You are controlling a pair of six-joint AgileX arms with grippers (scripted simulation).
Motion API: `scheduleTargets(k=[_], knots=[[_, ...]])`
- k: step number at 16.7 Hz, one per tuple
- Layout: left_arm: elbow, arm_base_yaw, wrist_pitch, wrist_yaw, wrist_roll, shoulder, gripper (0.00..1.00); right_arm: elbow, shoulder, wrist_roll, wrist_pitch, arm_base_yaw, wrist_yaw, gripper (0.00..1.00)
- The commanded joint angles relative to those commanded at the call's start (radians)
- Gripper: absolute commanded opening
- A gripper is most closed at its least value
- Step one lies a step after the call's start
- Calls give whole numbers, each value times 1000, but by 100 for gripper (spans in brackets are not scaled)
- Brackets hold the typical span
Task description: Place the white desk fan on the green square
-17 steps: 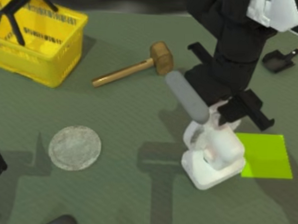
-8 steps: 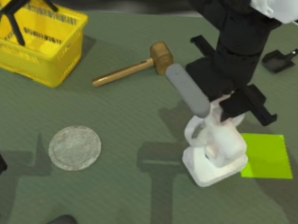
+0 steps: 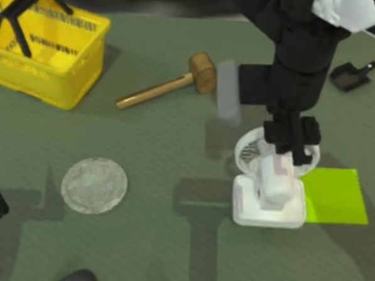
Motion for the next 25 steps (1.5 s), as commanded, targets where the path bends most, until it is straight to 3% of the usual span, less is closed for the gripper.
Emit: scheduleTargets(k=[4, 9, 17, 21, 25], knots=[[0, 0, 0, 0, 0, 0, 100, -13, -9, 448, 17, -30, 18, 0], [0, 0, 0, 0, 0, 0, 100, -48, -45, 1120, 34, -84, 28, 0], [0, 0, 0, 0, 0, 0, 100, -150, -139, 2176, 32, -195, 2, 0], [0, 0, 0, 0, 0, 0, 100, -209, -196, 2552, 28, -250, -23, 0], [0, 0, 0, 0, 0, 0, 100, -242, -230, 2762, 20, -287, -43, 0]])
